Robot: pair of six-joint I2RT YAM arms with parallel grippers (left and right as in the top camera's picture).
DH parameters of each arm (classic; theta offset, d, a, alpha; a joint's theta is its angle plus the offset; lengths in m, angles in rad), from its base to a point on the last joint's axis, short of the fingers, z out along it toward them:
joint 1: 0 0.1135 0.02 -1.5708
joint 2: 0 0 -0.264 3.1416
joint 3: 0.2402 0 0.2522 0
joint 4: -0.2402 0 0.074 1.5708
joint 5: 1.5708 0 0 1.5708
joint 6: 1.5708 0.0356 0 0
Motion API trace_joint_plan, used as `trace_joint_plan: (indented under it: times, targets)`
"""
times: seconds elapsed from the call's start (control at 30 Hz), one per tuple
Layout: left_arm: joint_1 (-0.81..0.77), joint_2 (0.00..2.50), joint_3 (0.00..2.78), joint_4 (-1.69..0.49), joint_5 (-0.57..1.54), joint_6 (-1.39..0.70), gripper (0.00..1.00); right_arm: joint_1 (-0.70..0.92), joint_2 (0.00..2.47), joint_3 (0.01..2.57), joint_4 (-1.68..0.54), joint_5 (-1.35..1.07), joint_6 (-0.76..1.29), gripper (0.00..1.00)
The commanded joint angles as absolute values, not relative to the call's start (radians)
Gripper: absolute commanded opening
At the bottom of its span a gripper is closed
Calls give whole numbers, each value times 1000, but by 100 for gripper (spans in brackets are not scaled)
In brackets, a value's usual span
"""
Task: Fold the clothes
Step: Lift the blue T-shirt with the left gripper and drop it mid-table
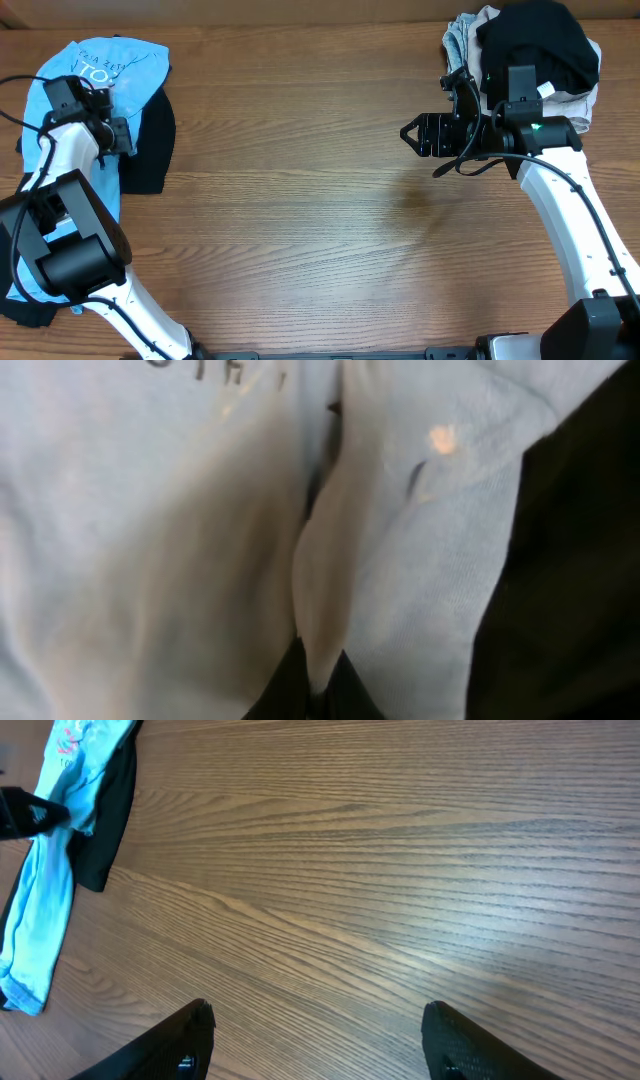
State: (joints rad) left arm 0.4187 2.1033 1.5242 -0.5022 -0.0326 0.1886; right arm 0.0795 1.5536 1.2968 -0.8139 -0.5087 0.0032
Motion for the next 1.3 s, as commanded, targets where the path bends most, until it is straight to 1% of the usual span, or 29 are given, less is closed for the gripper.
trace_joint_plan:
  times: [0.0, 0.03, 0.1, 0.27, 0.43, 0.6, 0.83, 1.07, 1.27]
  targets:
    - [391, 2034, 1630, -563, -32, 103, 4, 84, 1551, 1315, -803, -505, -1, 70]
    - [380, 2021, 1663, -609, -25, 91, 4, 84, 1551, 1315, -800, -505, -1, 70]
    - [357, 2001, 1721, -698, -14, 88, 4, 83, 1551, 1316, -795, -506, 0, 66]
    - [285, 1943, 1837, -905, 6, 89, 4, 83, 1539, 1332, -804, -506, 0, 61]
    - [204, 1881, 1903, -1021, 38, 89, 4, 83, 1496, 1382, -842, -505, 0, 60]
    - [138, 1831, 1961, -1064, 107, 89, 4, 70, 1450, 1458, -929, -497, 1, 60]
    - [38, 1789, 2028, -1065, 307, 70, 4, 2, 1381, 1522, -1055, -487, 0, 59]
    - [-68, 1782, 2069, -1053, 413, 36, 4, -93, 1309, 1523, -1121, -487, -1, 59]
    - [-133, 1782, 2217, -1035, 446, -39, 4, -104, 1290, 1523, -1154, -486, -2, 59]
